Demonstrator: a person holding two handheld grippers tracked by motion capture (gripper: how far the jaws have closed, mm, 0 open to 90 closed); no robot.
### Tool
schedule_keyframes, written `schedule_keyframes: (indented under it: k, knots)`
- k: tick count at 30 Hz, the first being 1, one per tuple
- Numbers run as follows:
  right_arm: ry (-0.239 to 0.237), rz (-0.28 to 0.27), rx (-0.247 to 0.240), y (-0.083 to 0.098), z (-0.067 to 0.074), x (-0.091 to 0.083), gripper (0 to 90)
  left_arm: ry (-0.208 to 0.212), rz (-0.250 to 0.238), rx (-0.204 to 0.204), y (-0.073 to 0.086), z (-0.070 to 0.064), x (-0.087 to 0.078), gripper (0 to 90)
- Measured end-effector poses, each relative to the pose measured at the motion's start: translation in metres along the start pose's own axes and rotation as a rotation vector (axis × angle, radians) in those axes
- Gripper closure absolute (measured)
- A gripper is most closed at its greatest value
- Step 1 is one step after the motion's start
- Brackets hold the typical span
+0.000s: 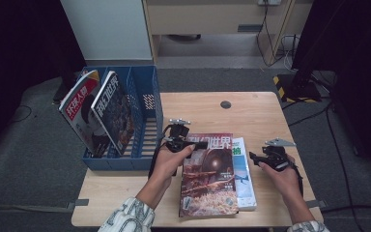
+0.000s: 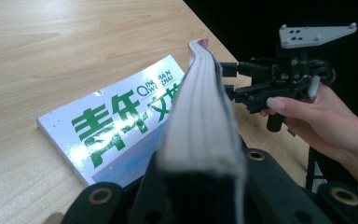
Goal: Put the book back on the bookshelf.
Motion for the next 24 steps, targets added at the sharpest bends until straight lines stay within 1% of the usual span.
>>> schedule_keyframes:
  k: [3, 7, 11, 14, 16, 24]
  knots:
    - [0.005, 0.013, 0.003, 0.002, -0.001, 0.001, 34.6, -0.004, -0.004, 0.007, -0.003, -0.001, -0.003, 83.5]
    - [0.011, 0.022, 0.005, 0.003, -0.002, 0.002, 34.3, 0.003, -0.02, 0.017, -0.008, -0.003, -0.007, 83.5]
    - [0.01, 0.023, 0.006, 0.004, -0.003, 0.003, 34.3, 0.005, -0.036, 0.043, -0.016, -0.008, -0.013, 83.6]
    - [0.008, 0.025, 0.0, 0.004, -0.003, 0.003, 34.3, 0.006, -0.063, 0.064, -0.024, -0.012, -0.02, 83.6]
    - [0.009, 0.027, 0.007, 0.004, -0.002, 0.003, 34.3, 0.006, -0.079, 0.074, -0.029, -0.014, -0.025, 83.6]
    - [0.011, 0.034, 0.001, 0.005, -0.002, 0.004, 34.3, 0.012, -0.133, 0.066, -0.042, -0.016, -0.04, 83.6]
Point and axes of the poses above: each handheld gripper's, and its own axes: x roughly forward along the jaws, y roughly out of its underside, z roughly to its left, the point moved 7 cm from there along x, roughly forward along the jaws, and after that the axes turned 4 degrees about x, right-handed, at the moved point
